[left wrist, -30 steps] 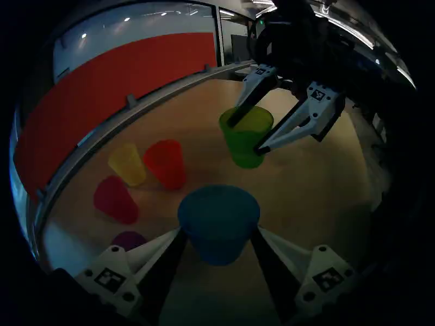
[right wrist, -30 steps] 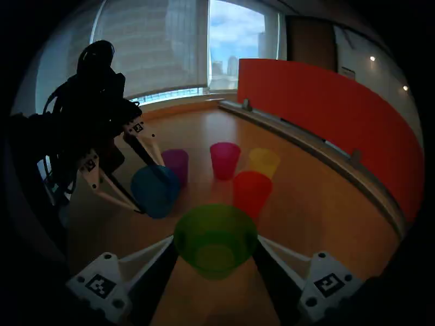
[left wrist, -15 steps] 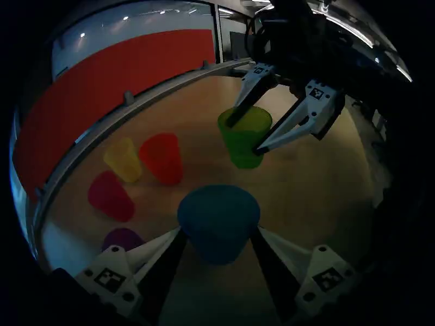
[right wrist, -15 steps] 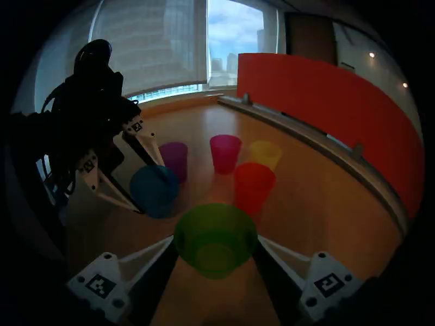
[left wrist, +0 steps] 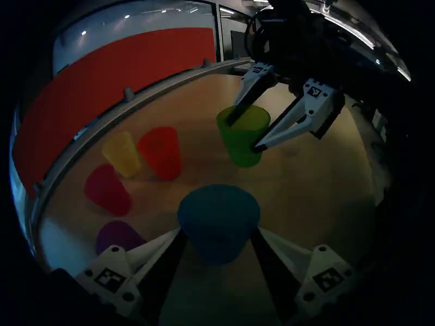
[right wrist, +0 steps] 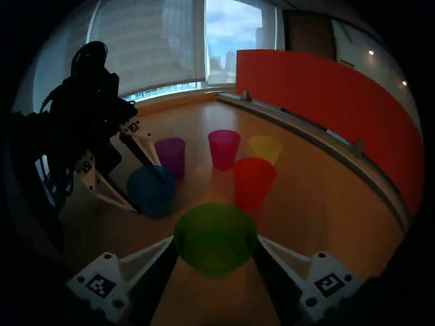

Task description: Pour water

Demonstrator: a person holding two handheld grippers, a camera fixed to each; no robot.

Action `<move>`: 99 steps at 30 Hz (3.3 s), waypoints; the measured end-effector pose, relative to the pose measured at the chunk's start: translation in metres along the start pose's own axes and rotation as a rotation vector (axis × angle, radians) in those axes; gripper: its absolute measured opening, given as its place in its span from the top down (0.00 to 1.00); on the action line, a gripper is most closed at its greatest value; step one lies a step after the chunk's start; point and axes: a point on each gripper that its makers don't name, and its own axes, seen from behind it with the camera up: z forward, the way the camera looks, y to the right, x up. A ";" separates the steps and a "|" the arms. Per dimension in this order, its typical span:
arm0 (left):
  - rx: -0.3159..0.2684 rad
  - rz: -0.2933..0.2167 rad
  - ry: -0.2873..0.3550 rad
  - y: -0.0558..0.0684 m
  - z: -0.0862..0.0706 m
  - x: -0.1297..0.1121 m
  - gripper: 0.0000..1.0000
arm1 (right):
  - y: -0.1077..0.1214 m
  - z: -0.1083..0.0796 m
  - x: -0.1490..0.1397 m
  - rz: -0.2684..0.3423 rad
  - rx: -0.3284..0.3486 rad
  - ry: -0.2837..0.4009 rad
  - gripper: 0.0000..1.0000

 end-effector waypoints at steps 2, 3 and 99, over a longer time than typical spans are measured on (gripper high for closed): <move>0.000 -0.003 -0.001 0.000 0.000 -0.002 0.18 | 0.000 0.001 -0.001 0.001 0.001 -0.001 0.09; 0.000 -0.004 -0.002 0.000 0.000 -0.004 0.18 | 0.000 0.002 -0.001 0.001 0.001 -0.001 0.09; 0.116 -0.156 -0.042 -0.013 -0.051 -0.066 0.18 | -0.006 -0.024 -0.051 0.045 -0.076 -0.022 0.00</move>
